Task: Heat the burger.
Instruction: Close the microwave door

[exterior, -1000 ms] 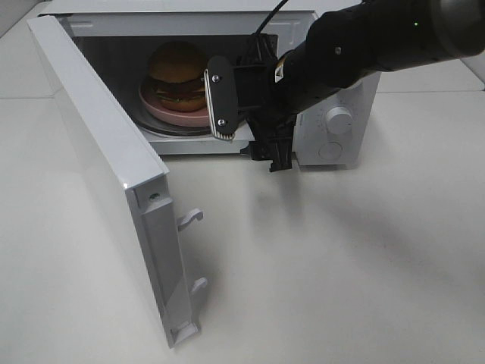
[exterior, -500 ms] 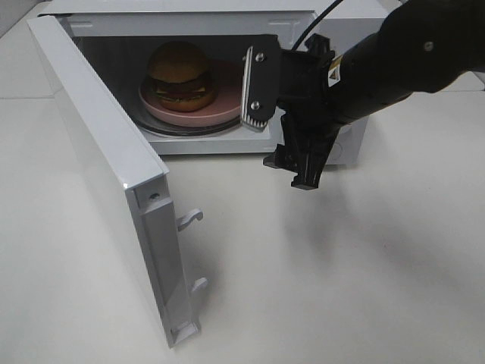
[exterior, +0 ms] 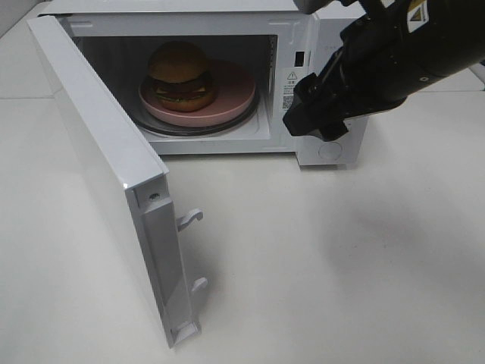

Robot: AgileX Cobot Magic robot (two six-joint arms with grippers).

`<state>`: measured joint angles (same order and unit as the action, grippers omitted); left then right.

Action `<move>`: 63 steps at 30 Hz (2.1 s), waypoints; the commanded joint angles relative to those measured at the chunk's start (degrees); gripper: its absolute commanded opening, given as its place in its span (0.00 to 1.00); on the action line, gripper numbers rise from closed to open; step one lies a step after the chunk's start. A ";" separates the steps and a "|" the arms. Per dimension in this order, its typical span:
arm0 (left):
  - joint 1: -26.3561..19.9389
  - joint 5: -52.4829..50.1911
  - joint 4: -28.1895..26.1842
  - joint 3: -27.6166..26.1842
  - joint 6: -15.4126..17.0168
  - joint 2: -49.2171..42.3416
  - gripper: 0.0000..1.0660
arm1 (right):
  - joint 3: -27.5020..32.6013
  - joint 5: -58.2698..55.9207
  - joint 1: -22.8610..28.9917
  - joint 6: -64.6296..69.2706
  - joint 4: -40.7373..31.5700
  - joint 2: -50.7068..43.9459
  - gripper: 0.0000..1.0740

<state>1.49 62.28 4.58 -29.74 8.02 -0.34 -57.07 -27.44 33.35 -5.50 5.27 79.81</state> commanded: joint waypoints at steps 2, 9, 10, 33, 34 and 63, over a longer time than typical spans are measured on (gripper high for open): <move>-0.23 -0.74 -0.17 0.11 0.06 -0.63 0.94 | 0.29 -6.42 0.29 3.84 0.63 -2.69 0.71; -0.23 -0.74 -0.17 0.11 0.06 -0.63 0.94 | 0.29 -19.65 0.29 3.72 1.03 -7.62 0.71; -0.23 -0.74 -0.17 0.11 0.06 -0.63 0.94 | 0.29 -21.37 0.29 3.72 0.97 -8.31 0.71; -0.23 -0.74 -0.17 0.11 0.06 -0.63 0.94 | 16.62 -30.19 0.06 7.62 5.10 -35.07 0.71; -0.23 -0.74 -0.17 0.11 0.06 -0.63 0.94 | 18.68 -30.14 0.06 8.82 6.19 -37.99 0.71; -0.23 -0.74 -0.17 0.11 0.06 -0.63 0.94 | 27.44 -30.02 -20.91 10.60 1.43 -72.94 0.71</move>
<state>1.49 62.28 4.58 -29.74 8.02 -0.34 -29.85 -58.50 13.24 5.90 7.56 8.25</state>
